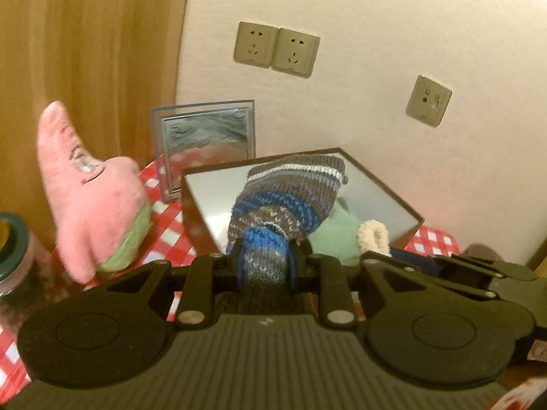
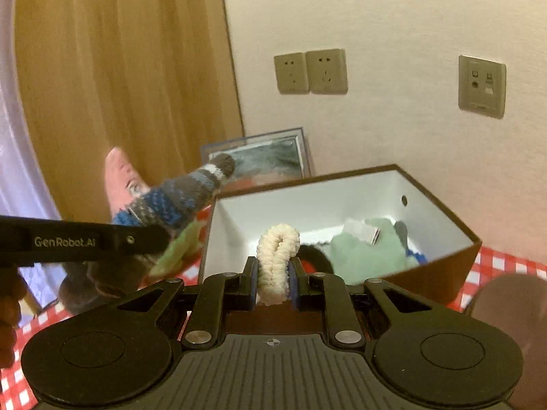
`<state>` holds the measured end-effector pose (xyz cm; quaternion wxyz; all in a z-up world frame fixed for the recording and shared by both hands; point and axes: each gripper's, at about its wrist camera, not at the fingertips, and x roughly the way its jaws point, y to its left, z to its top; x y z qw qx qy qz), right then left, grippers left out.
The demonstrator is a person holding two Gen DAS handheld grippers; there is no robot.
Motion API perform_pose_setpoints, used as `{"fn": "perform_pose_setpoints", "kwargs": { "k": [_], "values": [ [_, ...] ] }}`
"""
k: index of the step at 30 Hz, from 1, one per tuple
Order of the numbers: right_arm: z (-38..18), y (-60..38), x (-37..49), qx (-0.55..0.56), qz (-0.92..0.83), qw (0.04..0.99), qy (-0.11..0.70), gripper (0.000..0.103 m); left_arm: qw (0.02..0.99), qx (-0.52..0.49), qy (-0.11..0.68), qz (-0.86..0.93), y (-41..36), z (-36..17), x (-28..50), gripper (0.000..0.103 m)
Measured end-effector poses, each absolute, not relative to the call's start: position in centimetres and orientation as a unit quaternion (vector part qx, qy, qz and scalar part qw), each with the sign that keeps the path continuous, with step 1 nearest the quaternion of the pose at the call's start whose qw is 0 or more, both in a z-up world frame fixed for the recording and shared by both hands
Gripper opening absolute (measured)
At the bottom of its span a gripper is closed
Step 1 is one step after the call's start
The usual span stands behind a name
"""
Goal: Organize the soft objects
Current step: 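Carry the sock and hair tie with both grippers over the box, then lower both items into the box and open both grippers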
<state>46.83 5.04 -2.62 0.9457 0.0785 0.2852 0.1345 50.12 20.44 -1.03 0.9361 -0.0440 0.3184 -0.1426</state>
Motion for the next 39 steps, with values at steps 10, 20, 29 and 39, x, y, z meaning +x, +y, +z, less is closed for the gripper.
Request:
{"fn": "perform_pose_setpoints", "kwargs": {
  "k": [10, 20, 29, 39],
  "values": [
    [-3.2, 3.5, 53.0, 0.115, 0.104, 0.943, 0.294, 0.019, 0.925, -0.074, 0.34, -0.155, 17.7, -1.5, 56.1, 0.022],
    [-6.9, 3.1, 57.5, 0.125, 0.085, 0.933, 0.327, 0.019, 0.911, -0.074, 0.382, -0.137, 16.8, -4.7, 62.1, 0.022],
    [-9.1, 2.8, 60.8, 0.147, 0.074, 0.923, 0.347, 0.019, 0.901, -0.063, 0.411, -0.124, 16.9, -7.3, 65.7, 0.022],
    [-10.3, 2.6, 62.4, 0.157, 0.065, 0.921, 0.352, 0.019, 0.896, -0.07, 0.42, -0.122, 17.2, -8.8, 68.2, 0.043]
  ]
}}
